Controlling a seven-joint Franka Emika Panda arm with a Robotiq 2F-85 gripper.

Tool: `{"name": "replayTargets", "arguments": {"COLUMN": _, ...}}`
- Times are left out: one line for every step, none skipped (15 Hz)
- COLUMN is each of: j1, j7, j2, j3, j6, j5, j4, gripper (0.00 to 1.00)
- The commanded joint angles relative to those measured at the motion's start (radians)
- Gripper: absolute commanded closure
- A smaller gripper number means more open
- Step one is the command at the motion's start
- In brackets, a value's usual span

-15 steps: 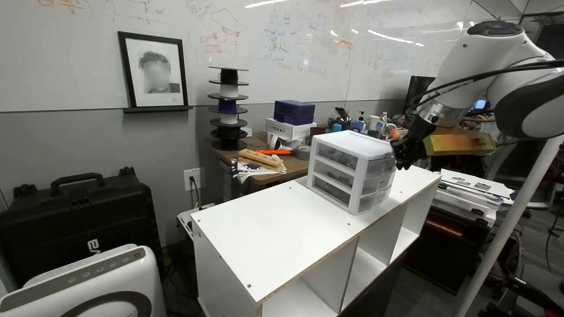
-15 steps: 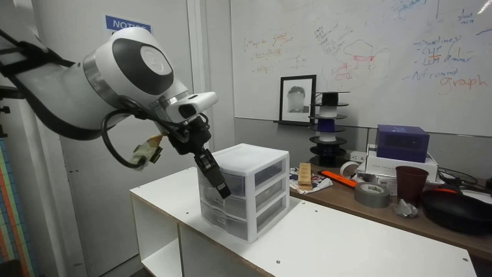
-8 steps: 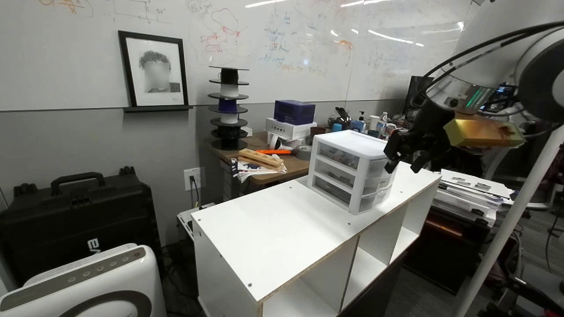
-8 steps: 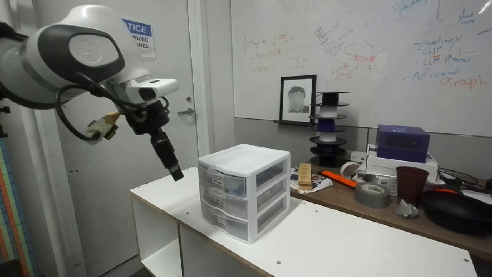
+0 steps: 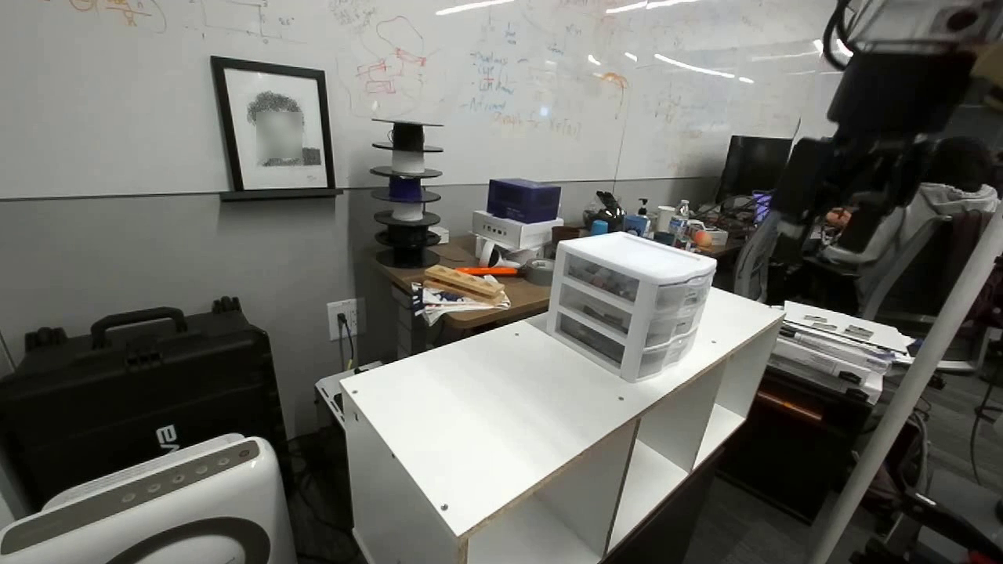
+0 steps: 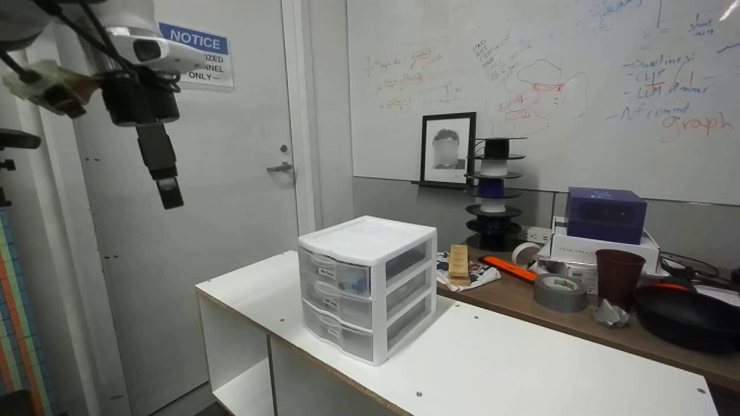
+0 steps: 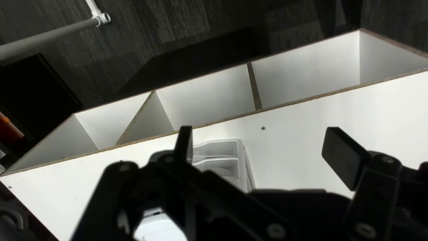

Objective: Pick up the two white objects from the counter and put them in the open drawer and close it

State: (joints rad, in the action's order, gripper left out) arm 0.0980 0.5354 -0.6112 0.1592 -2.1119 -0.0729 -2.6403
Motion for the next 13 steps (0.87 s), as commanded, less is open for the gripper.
{"name": "replayTargets", "arguments": {"j1": 0.011, "j7": -0.099, "j2": -0.102, "j3": 0.005, "j6": 0.221, "j5": 0.069, "j4": 0.105, "gripper": 0.0}}
{"name": "replayTargets", "arguments": {"j1": 0.013, "j7": -0.13, "j2": -0.114, "j3": -0.001, "j6": 0.265, "j5": 0.076, "j4": 0.131, "gripper": 0.0}}
{"name": "replayTargets", "arguments": {"j1": 0.012, "j7": -0.159, "j2": -0.122, "j3": -0.004, "j6": 0.292, "j5": 0.079, "j4": 0.152, "gripper": 0.0}}
{"name": "replayTargets", "arguments": {"j1": 0.013, "j7": -0.197, "j2": -0.124, "j3": -0.01, "j6": 0.315, "j5": 0.081, "j4": 0.174, "gripper": 0.0}}
{"name": "replayTargets", "arguments": {"j1": -0.014, "j7": -0.142, "j2": -0.12, "j3": 0.02, "j6": 0.265, "j5": 0.071, "j4": 0.128, "gripper": 0.0}}
{"name": "replayTargets", "arguments": {"j1": -0.015, "j7": -0.15, "j2": -0.127, "j3": 0.019, "j6": 0.275, "j5": 0.072, "j4": 0.136, "gripper": 0.0}}
{"name": "replayTargets", "arguments": {"j1": -0.016, "j7": -0.149, "j2": -0.127, "j3": 0.02, "j6": 0.275, "j5": 0.072, "j4": 0.132, "gripper": 0.0}}
{"name": "replayTargets", "arguments": {"j1": -0.017, "j7": -0.149, "j2": -0.125, "j3": 0.021, "j6": 0.274, "j5": 0.071, "j4": 0.127, "gripper": 0.0}}
{"name": "replayTargets", "arguments": {"j1": -0.018, "j7": -0.149, "j2": -0.121, "j3": 0.021, "j6": 0.274, "j5": 0.071, "j4": 0.123, "gripper": 0.0}}
{"name": "replayTargets", "arguments": {"j1": -0.018, "j7": -0.148, "j2": -0.118, "j3": 0.021, "j6": 0.274, "j5": 0.071, "j4": 0.121, "gripper": 0.0}}
{"name": "replayTargets", "arguments": {"j1": -0.018, "j7": -0.148, "j2": -0.118, "j3": 0.021, "j6": 0.274, "j5": 0.071, "j4": 0.121, "gripper": 0.0}}
{"name": "replayTargets", "arguments": {"j1": -0.018, "j7": -0.148, "j2": -0.117, "j3": 0.021, "j6": 0.274, "j5": 0.071, "j4": 0.121, "gripper": 0.0}}
{"name": "replayTargets", "arguments": {"j1": -0.018, "j7": -0.148, "j2": -0.117, "j3": 0.021, "j6": 0.274, "j5": 0.071, "j4": 0.121, "gripper": 0.0}}
